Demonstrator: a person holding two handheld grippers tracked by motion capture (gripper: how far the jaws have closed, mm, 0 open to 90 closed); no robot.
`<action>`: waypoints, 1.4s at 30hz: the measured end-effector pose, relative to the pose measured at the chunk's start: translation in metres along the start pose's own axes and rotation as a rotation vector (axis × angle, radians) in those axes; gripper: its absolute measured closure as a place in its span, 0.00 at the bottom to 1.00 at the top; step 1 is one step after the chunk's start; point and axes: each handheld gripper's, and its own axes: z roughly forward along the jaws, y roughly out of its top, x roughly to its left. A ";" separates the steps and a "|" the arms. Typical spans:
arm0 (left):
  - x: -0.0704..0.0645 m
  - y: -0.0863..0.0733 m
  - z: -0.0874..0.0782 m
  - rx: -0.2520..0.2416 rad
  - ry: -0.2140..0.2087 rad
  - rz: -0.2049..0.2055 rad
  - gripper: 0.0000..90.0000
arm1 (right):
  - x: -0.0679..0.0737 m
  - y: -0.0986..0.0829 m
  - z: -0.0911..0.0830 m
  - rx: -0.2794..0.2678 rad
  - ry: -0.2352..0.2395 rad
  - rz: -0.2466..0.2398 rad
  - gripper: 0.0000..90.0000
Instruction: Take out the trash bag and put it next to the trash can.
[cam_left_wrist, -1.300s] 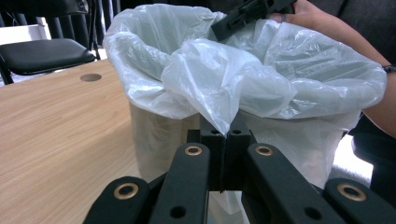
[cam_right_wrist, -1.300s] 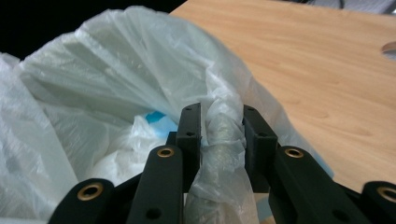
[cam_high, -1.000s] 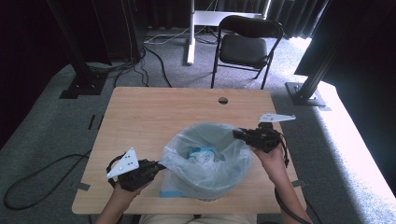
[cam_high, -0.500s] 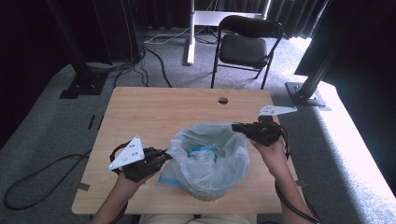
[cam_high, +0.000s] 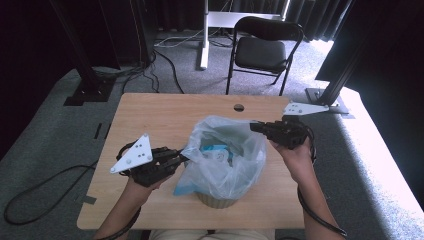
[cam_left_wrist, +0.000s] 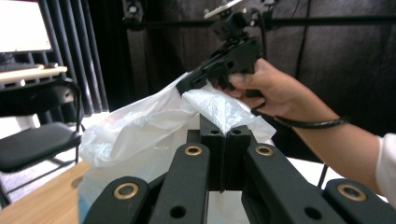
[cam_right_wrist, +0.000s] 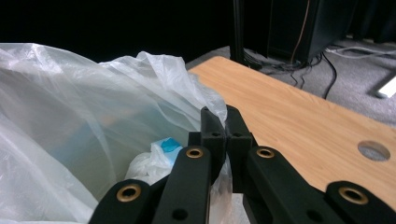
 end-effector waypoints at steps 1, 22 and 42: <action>-0.001 0.003 0.000 -0.003 0.001 0.010 1.00 | 0.001 0.002 -0.001 -0.006 0.007 -0.002 1.00; 0.025 0.018 0.056 -0.020 0.041 -0.033 1.00 | 0.028 0.025 0.013 -0.054 0.256 -0.018 1.00; 0.035 -0.008 0.093 0.027 -0.030 -0.171 1.00 | 0.034 -0.008 0.073 0.085 0.466 0.018 0.91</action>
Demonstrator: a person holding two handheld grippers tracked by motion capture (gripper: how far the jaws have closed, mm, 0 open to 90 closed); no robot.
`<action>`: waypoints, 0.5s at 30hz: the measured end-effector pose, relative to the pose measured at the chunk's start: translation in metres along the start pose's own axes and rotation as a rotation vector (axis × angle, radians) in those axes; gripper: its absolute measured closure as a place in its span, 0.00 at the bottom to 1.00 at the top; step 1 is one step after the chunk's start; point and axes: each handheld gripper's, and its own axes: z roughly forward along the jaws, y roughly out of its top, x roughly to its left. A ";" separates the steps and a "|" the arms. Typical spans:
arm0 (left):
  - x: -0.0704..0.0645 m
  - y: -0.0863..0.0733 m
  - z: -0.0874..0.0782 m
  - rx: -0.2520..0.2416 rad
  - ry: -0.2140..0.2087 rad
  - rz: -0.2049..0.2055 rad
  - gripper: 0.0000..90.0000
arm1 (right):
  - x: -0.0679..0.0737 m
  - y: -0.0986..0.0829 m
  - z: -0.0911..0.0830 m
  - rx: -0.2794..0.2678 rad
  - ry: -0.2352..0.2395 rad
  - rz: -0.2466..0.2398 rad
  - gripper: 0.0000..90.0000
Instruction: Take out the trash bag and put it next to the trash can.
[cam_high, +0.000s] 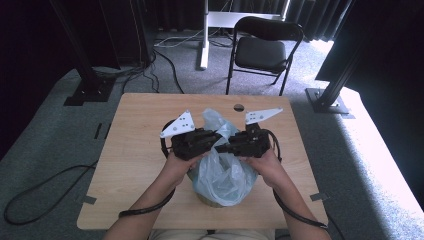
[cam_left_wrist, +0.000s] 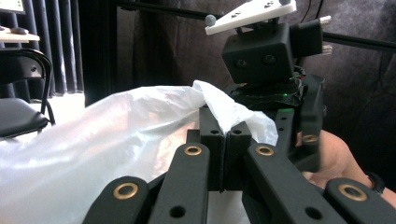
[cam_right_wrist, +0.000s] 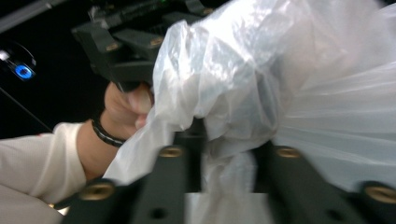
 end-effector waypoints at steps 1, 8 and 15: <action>0.001 0.001 -0.002 0.000 0.001 0.005 0.96 | 0.001 0.000 0.000 0.012 -0.013 -0.013 0.97; 0.003 0.000 -0.025 0.051 0.042 0.054 0.46 | -0.005 0.010 -0.026 -0.009 -0.127 -0.037 1.00; 0.015 -0.009 -0.049 0.133 0.021 0.010 0.34 | -0.009 0.044 -0.067 -0.124 -0.157 -0.031 1.00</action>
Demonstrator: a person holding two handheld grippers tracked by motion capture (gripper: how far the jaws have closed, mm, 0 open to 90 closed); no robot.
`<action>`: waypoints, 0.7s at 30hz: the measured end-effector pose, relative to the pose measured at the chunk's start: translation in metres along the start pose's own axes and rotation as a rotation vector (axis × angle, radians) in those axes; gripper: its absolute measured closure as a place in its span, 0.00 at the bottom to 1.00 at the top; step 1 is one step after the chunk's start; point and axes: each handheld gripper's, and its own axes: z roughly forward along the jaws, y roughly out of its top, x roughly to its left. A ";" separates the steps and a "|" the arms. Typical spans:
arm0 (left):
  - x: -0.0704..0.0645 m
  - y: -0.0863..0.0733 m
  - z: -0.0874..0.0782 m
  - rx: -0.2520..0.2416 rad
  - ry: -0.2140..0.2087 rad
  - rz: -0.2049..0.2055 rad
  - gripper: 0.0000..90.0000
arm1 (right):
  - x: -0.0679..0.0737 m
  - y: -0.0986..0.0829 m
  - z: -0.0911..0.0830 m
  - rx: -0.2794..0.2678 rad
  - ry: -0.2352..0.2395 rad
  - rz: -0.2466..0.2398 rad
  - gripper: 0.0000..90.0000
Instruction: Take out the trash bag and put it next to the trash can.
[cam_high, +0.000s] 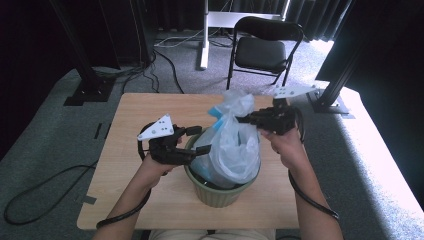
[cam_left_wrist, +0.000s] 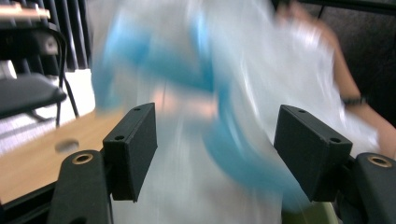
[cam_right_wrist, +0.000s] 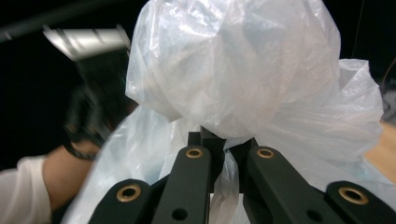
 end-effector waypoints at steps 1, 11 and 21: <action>0.001 -0.002 0.001 0.016 -0.004 -0.001 0.34 | 0.000 0.006 -0.004 -0.015 0.009 -0.007 1.00; 0.001 -0.011 0.018 0.100 0.020 0.004 0.54 | 0.006 0.038 -0.013 -0.082 0.047 -0.019 1.00; -0.003 -0.006 0.027 0.069 0.012 -0.003 1.00 | 0.000 0.025 -0.004 -0.047 0.065 0.010 1.00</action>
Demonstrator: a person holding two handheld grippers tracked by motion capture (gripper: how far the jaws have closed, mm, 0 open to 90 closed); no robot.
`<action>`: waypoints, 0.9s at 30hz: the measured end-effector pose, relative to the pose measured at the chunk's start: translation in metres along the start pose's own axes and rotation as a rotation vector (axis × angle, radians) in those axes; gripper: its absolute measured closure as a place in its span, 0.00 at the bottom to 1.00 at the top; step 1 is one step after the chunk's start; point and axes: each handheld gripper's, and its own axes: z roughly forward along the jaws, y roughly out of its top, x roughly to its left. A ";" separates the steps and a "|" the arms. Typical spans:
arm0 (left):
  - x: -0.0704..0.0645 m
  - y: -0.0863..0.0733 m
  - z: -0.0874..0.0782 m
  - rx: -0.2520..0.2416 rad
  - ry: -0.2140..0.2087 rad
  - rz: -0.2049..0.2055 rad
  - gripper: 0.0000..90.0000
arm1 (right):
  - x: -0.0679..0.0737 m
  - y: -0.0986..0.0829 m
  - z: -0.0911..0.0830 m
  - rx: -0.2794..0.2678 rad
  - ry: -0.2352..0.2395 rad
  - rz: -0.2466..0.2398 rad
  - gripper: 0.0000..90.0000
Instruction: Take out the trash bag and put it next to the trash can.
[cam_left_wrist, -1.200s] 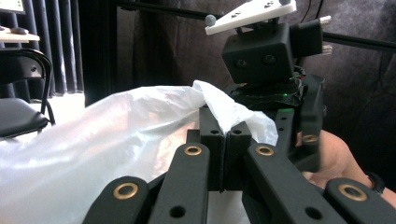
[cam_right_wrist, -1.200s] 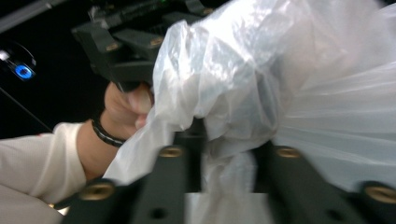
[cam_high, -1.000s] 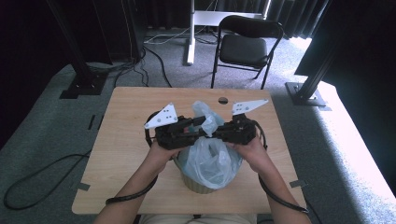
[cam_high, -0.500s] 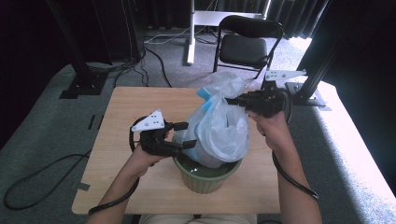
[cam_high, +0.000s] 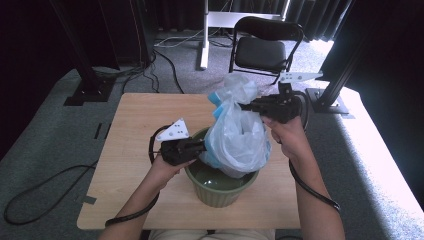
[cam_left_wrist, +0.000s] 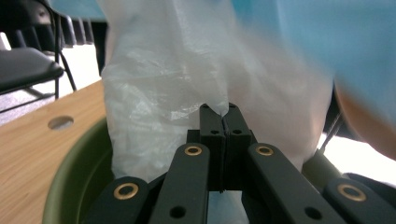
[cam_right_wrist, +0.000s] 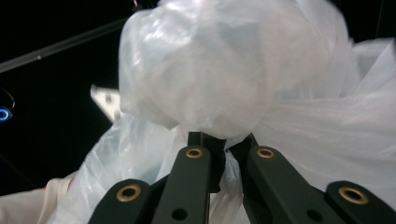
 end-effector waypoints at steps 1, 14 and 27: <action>0.001 0.004 -0.005 -0.058 0.005 -0.029 1.00 | 0.000 -0.008 0.000 0.019 0.008 0.006 1.00; -0.002 0.025 0.008 -0.123 -0.023 -0.080 1.00 | 0.000 -0.066 0.043 0.189 0.066 0.039 0.52; -0.002 0.026 0.010 -0.186 -0.102 -0.137 0.94 | 0.008 -0.070 0.048 0.180 0.050 -0.028 0.96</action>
